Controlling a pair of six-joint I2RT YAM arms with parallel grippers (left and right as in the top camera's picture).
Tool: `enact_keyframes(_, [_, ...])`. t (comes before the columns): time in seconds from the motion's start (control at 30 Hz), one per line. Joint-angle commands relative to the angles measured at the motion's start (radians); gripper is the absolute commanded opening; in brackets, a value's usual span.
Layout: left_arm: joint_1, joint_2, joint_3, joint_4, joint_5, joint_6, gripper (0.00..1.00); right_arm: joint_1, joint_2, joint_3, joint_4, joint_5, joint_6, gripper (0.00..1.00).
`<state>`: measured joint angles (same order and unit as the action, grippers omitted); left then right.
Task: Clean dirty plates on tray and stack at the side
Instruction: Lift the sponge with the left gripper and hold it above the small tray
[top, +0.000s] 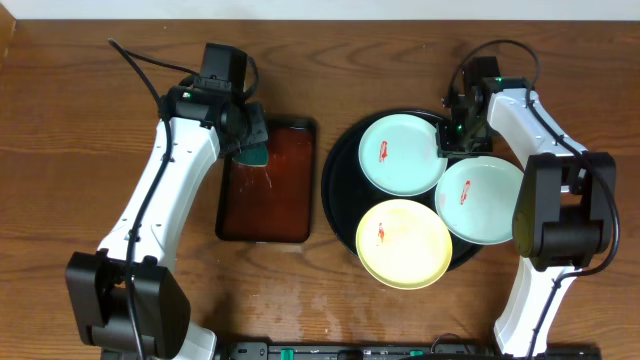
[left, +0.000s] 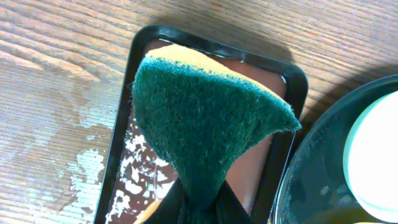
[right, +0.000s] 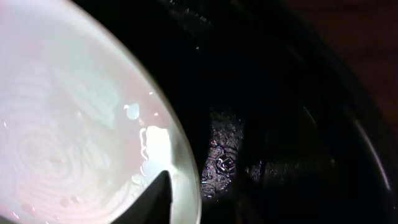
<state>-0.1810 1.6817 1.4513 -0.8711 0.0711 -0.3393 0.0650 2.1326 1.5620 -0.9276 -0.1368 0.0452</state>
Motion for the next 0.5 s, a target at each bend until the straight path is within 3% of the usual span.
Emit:
enact_keyframes(0.0, [-0.015,-0.025,0.008,0.0,-0.013,0.013,0.07,0.005,0.006,-0.006,0.006,0.006,0.002,0.34])
enact_keyframes(0.07, [-0.026,-0.024,0.008,0.003,-0.013,0.013,0.07,0.005,0.006,-0.006,0.009,0.006,0.002,0.33])
enact_keyframes(0.23, [-0.037,-0.024,0.008,0.006,-0.013,0.016,0.07,-0.001,0.006,-0.006,0.008,0.006,0.002,0.18])
enact_keyframes(0.47, [-0.037,-0.024,0.008,0.006,-0.013,0.016,0.07,0.005,0.006,-0.007,0.0,0.006,0.002,0.17])
